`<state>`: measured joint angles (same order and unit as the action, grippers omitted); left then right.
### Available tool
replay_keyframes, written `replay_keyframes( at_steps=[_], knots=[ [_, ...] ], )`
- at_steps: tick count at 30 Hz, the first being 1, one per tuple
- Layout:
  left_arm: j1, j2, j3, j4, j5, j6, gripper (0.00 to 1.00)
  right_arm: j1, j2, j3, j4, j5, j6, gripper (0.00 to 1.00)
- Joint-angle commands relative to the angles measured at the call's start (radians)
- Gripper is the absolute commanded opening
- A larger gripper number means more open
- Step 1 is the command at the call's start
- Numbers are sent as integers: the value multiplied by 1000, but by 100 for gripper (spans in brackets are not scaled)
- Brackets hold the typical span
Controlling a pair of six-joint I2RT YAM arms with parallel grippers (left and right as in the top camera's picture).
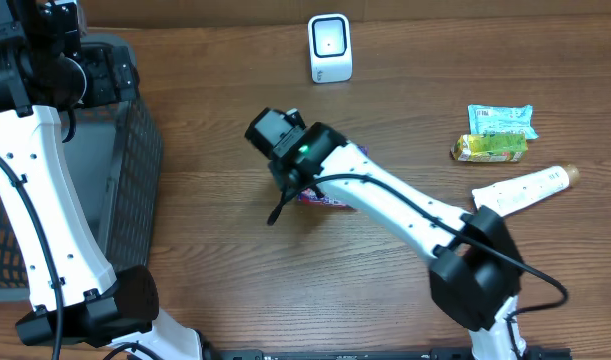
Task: Scan the item barcode
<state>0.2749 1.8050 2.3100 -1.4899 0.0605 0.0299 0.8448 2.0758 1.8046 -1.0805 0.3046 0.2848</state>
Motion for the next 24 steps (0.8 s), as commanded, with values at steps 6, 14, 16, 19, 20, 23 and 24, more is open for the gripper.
replay_keyframes(
  at_steps=[6, 14, 16, 19, 20, 23, 24],
  knots=[
    [-7, -6, 2, 2, 8, 15, 100, 29, 67, -5, 32, 99, 26, 69],
    [-6, -6, 2, 2, 8, 15, 100, 33, 109, -5, 43, 99, 26, 67],
    [-6, -6, 2, 2, 8, 15, 99, 36, 124, -5, 43, 99, 26, 66],
    [-6, -6, 2, 2, 8, 15, 100, 37, 153, -5, 34, 99, 34, 66],
    [-6, -6, 2, 2, 8, 15, 100, 37, 166, -6, 30, 100, 34, 65],
    [-6, -6, 2, 2, 8, 15, 100, 37, 192, -6, 20, 104, 43, 63],
    [-6, -6, 2, 2, 8, 15, 100, 37, 200, -6, 10, 119, 69, 62]
  ],
)
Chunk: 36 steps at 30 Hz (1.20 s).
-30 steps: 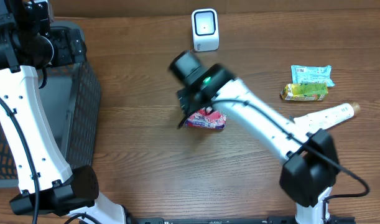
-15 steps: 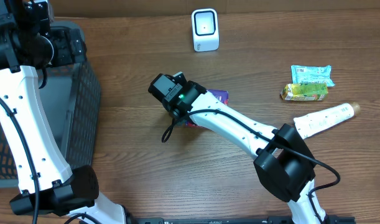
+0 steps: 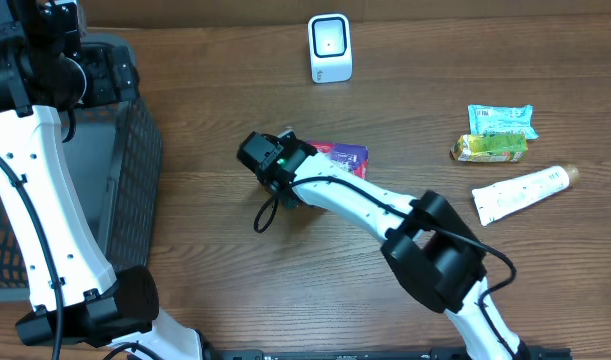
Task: Scan the item barcode
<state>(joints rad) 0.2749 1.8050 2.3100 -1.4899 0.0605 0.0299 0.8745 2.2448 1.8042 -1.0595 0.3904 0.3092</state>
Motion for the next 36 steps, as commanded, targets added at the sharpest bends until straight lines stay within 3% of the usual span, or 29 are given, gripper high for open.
replay_keyframes(
  at_steps=[1, 7, 15, 20, 26, 31, 36],
  knots=[
    [-6, -6, 2, 2, 8, 15, 100, 7, 35, -5, -20, 45, 60, 60],
    [-6, -6, 2, 2, 8, 15, 100, 7, 39, -5, -88, 158, 138, 49],
    [-7, -6, 2, 2, 8, 15, 99, 2, 2, 63, -174, 163, 219, 10],
    [-7, -6, 2, 2, 8, 15, 100, -39, -78, 153, -197, 14, 217, 5],
    [-4, -6, 2, 2, 8, 15, 99, -177, -201, 192, -153, -397, 175, 4],
    [-6, -6, 2, 2, 8, 15, 100, -350, -236, 192, -69, -1088, -73, 4],
    [-10, -6, 2, 2, 8, 15, 100, -483, -235, 132, -89, -1448, -240, 4]
  ],
)
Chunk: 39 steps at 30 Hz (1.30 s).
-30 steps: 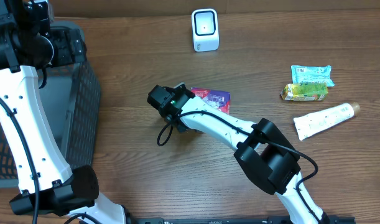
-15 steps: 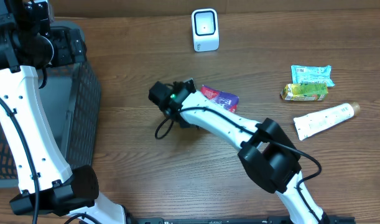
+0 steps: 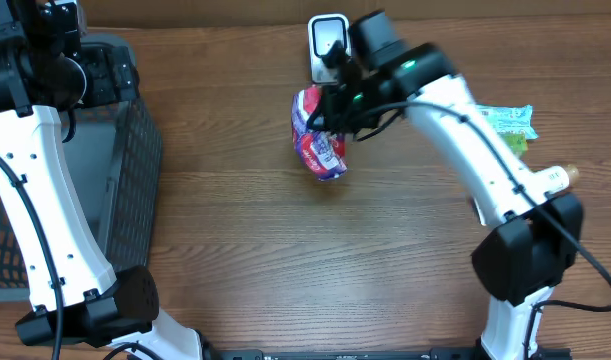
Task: Scan the item barcode
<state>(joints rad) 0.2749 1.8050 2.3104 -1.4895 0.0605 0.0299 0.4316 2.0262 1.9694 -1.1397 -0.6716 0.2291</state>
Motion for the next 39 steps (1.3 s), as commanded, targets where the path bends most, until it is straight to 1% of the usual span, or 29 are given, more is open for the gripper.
replay_keyframes(
  at_steps=[1, 5, 14, 16, 18, 21, 22, 25, 26, 28, 29, 31, 33, 37, 39],
  knots=[
    [-10, -6, 2, 2, 8, 15, 100, -57, -17, -52, -14, -407, -176, 4],
    [-6, -6, 2, 2, 8, 15, 99, -92, -17, -163, -10, -481, -243, 4],
    [-8, -6, 2, 2, 8, 15, 100, -98, -17, -412, 145, -480, -229, 4],
    [-8, -6, 2, 2, 8, 15, 99, -108, -17, -461, 189, -447, -204, 5],
    [-8, -6, 2, 2, 8, 15, 100, -117, -17, -502, 227, -367, -146, 5],
    [-8, -6, 2, 2, 8, 15, 100, -135, -17, -545, 256, -264, -100, 6],
    [-8, -6, 2, 2, 8, 15, 100, -143, -17, -552, 253, -217, -94, 8],
    [-8, -6, 2, 2, 8, 15, 100, -160, -17, -552, 245, -75, -63, 21],
    [-8, -6, 2, 2, 8, 15, 100, -167, -17, -552, 244, -30, -47, 27],
    [-8, -6, 2, 2, 8, 15, 100, -179, -17, -552, 237, 40, -41, 42],
    [-8, -6, 2, 2, 8, 15, 100, -185, -17, -551, 233, 66, -41, 48],
    [-8, -6, 2, 2, 8, 15, 99, -195, -17, -544, 215, 138, -42, 54],
    [-8, -6, 2, 2, 8, 15, 100, -209, -17, -523, 181, 222, -42, 58],
    [-8, -6, 2, 2, 8, 15, 100, -232, -17, -440, 86, 341, -47, 60],
    [-8, -6, 2, 2, 8, 15, 100, -238, -17, -385, 40, 361, -64, 60]
  ],
)
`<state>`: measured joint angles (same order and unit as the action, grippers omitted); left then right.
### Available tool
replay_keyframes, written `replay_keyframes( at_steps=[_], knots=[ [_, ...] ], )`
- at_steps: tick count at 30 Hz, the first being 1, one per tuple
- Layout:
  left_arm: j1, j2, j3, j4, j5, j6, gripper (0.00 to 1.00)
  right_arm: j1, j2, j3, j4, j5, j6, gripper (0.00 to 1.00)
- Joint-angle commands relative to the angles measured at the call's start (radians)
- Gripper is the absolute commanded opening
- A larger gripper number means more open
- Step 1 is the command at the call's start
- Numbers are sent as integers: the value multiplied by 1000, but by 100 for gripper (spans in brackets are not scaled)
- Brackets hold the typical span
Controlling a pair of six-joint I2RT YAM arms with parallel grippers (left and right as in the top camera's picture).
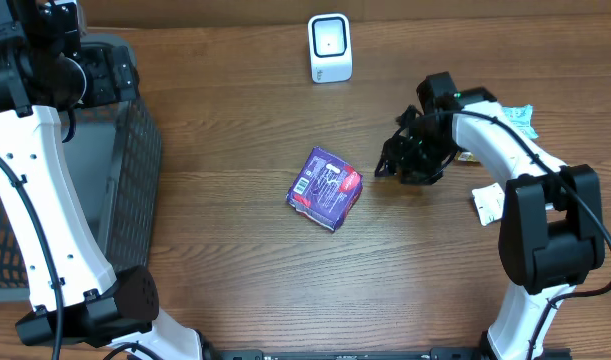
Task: Scan the item barcode
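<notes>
The purple and red packet (325, 188) lies flat on the wooden table, a white label facing up at its left end. The white scanner (330, 47) stands at the back of the table, well apart from the packet. My right gripper (388, 167) hovers to the right of the packet, pointing left, open with nothing in it. My left arm rises along the left side, and its dark wrist end (103, 72) sits over the basket; its fingers are not clear.
A black mesh basket (135, 160) fills the left side. At the right lie a turquoise packet (513, 118), a green and yellow packet (490, 148) and a white tube (530, 188), close behind my right arm.
My right gripper held the packet up beside the scanner. Now the packet lies on the table in the middle, and the empty gripper is to its right, near the green packets.
My right gripper was down on the packet in the middle of the table, then at its left end. Then it held the packet up right by the scanner. Now the packet is back on the table, let go. The left arm has stayed put.
</notes>
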<state>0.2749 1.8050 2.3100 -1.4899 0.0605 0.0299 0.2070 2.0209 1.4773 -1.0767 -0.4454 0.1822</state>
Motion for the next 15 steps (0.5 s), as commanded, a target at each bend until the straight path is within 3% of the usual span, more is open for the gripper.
replay_keyframes(
  at_steps=[1, 6, 15],
  knots=[
    [-8, -6, 2, 2, 8, 15, 100, -15, -12, 138, -45, 134, -30, 60],
    [-8, -6, 2, 2, 8, 15, 100, 2, -12, 253, -113, 130, -126, 70],
    [-8, -6, 2, 2, 8, 15, 100, 121, -4, 244, -76, 130, -336, 85]
  ],
)
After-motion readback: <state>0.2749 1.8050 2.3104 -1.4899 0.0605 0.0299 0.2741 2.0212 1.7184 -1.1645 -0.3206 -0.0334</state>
